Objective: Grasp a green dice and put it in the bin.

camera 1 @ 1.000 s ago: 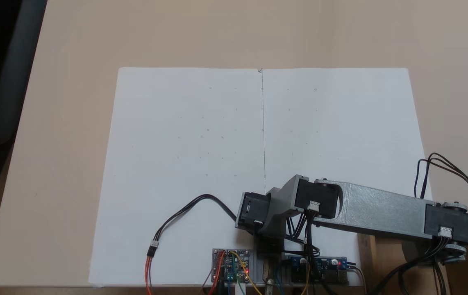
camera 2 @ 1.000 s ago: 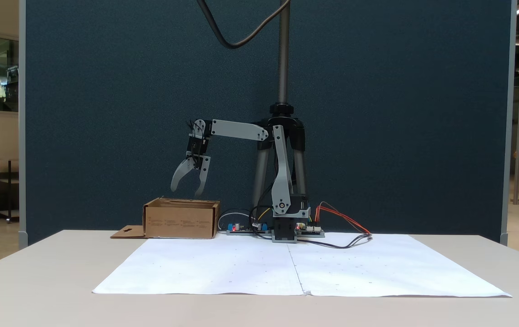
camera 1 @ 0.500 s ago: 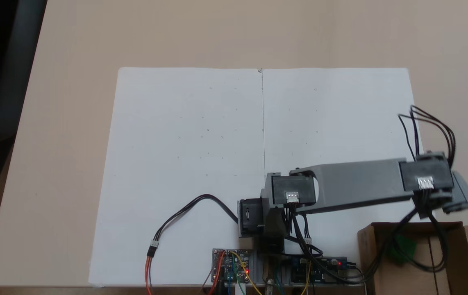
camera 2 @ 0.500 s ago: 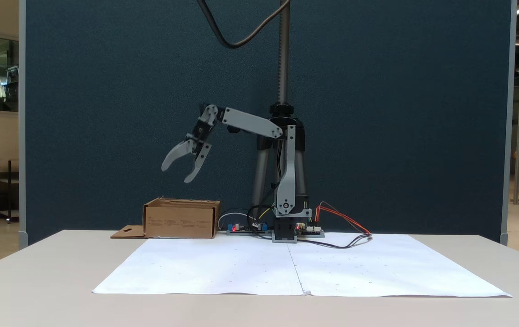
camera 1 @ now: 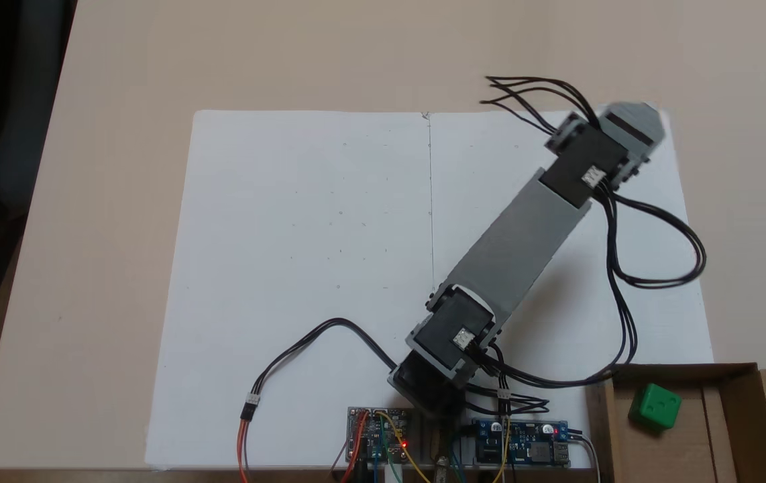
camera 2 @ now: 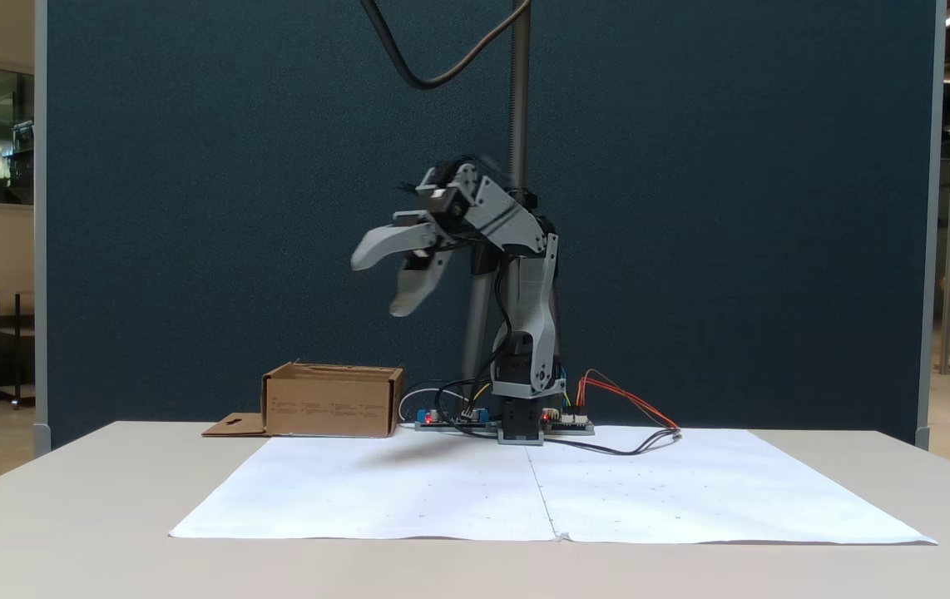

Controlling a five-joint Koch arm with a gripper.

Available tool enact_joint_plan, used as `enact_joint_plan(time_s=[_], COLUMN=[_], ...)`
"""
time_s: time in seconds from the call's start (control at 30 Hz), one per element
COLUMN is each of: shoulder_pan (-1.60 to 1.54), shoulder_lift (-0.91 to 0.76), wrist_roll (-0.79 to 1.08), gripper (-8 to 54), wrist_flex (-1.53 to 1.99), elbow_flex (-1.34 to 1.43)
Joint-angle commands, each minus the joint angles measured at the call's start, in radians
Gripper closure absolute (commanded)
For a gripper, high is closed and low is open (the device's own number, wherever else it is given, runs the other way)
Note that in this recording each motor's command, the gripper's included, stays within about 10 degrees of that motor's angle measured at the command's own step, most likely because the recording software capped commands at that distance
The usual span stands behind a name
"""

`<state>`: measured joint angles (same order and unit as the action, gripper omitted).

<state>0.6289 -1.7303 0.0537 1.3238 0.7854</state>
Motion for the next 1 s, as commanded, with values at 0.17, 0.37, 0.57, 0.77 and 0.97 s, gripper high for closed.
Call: enact_joint_plan(time_s=[0.17, 0.37, 0.57, 0.77, 0.97], shoulder_pan=[-0.322, -0.528, -0.598, -0.621, -0.611], shoulder_lift=[-0.035, -0.035, -0.04, -0.123, -0.215], wrist_roll=[-0.133, -0.133, -0.133, -0.129, -0.11], gripper=[1.9, 1.9, 2.0, 2.1, 2.0], wrist_flex=[-0.069, -0.181, -0.36, -0.598, -0.822], elbow_flex=[0.04, 0.143, 0.247, 0.439, 0.657])
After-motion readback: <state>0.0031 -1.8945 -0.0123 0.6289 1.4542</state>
